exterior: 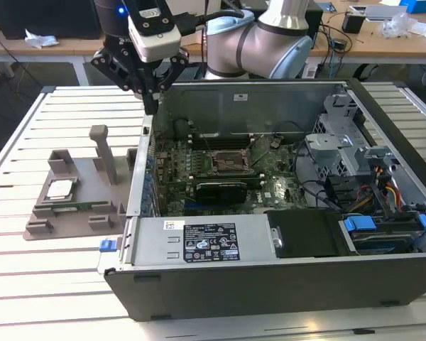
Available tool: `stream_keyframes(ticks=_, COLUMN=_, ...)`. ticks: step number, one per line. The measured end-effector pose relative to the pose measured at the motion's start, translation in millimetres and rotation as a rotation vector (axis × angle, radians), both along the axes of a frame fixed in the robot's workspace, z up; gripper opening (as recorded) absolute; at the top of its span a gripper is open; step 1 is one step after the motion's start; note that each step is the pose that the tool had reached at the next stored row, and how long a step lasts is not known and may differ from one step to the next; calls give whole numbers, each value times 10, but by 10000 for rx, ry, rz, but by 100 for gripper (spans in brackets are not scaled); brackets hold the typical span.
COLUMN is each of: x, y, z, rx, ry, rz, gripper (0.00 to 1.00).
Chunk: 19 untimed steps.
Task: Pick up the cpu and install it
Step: 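Reach for the cpu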
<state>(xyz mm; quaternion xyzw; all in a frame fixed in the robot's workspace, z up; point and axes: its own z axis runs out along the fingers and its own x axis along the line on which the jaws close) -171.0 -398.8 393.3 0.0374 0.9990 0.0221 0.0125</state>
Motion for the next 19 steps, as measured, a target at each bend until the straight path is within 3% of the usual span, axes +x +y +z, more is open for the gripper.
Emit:
stream_keyframes(ticks=9, x=-249, y=0, z=0, rx=0, ry=0, rz=-1, gripper=11)
stream_keyframes(ticks=19, x=-447, y=0, z=0, rx=0, ry=0, rz=0, gripper=11)
